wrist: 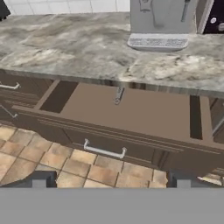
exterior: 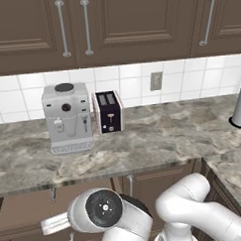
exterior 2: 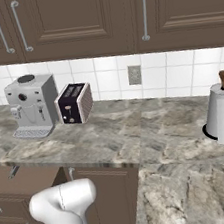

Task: Take the tongs from the drawer on the left and place them on the dining counter next to the tray containing the hot dog.

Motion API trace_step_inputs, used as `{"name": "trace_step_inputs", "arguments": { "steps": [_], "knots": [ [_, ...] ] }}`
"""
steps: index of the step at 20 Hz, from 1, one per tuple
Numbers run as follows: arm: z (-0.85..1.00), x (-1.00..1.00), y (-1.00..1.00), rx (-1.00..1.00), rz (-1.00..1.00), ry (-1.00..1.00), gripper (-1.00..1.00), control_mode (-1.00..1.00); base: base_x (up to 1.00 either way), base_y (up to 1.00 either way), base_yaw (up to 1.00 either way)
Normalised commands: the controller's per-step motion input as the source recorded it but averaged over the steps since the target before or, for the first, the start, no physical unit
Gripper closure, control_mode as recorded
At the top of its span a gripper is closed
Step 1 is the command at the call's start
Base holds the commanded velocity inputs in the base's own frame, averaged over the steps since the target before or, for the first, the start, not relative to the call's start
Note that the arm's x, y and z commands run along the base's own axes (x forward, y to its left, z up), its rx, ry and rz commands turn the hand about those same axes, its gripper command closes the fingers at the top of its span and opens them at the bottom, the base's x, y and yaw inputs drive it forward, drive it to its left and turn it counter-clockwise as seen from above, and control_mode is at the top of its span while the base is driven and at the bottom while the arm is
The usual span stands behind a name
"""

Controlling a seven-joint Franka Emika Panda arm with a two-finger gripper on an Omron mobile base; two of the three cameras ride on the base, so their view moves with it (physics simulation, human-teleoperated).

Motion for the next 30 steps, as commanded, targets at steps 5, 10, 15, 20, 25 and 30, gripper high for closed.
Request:
{"name": "trace_step_inputs", "arguments": {
  "steps": [5, 10, 15, 20, 25, 30],
  "knots": [
    [0.00, 0.02, 0.00, 0.04, -0.07, 0.30, -1.00, -1.00, 0.00, 0.00, 0.00],
    [0.00, 0.08, 0.00, 0.03, -0.08, 0.23, -1.00, -1.00, 0.00, 0.00, 0.00],
    [0.00, 0.21, 0.00, 0.02, -0.07, 0.16, -1.00, -1.00, 0.00, 0.00, 0.00],
    [-0.22, 0.30, 0.00, -0.04, -0.05, 0.05, -1.00, -1.00, 0.00, 0.00, 0.00],
    [-0.28, 0.22, 0.00, -0.06, -0.04, 0.00, -1.00, -1.00, 0.00, 0.00, 0.00],
    [-0.21, 0.51, 0.00, -0.02, 0.00, 0.09, -1.00, -1.00, 0.00, 0.00, 0.00]
  ]
}}
